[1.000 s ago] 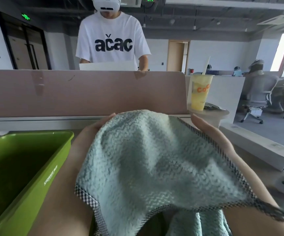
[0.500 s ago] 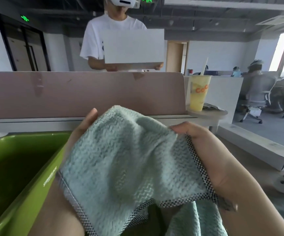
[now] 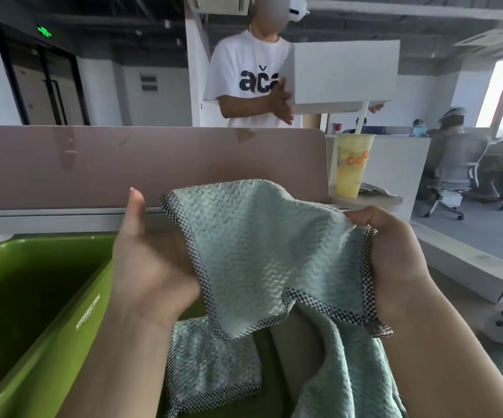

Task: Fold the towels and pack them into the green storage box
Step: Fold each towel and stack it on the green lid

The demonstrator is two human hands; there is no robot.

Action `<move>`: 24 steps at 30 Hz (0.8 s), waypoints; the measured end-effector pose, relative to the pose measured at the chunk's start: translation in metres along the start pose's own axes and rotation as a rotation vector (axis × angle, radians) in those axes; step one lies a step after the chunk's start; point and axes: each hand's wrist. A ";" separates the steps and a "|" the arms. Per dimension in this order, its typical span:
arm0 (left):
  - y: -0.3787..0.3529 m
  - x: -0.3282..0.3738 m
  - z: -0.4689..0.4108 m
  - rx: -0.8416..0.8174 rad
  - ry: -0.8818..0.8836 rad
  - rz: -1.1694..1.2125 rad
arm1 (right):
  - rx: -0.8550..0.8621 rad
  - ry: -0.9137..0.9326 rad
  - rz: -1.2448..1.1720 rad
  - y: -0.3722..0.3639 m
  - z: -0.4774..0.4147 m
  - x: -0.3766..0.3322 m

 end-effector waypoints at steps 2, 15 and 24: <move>-0.005 0.001 0.005 -0.126 0.074 0.026 | -0.021 0.006 -0.004 0.000 -0.001 -0.001; -0.004 -0.005 0.000 0.380 -0.150 -0.872 | 0.053 0.038 0.002 0.003 -0.005 -0.004; -0.003 0.002 0.002 0.172 -0.059 -0.744 | 0.161 -0.088 0.239 0.009 -0.002 -0.010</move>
Point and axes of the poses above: each hand's wrist, its own z-axis away from the middle knuckle, its own y-axis out of the back of the hand, x = y × z, and after that the axes turned 5 degrees about x, right-handed
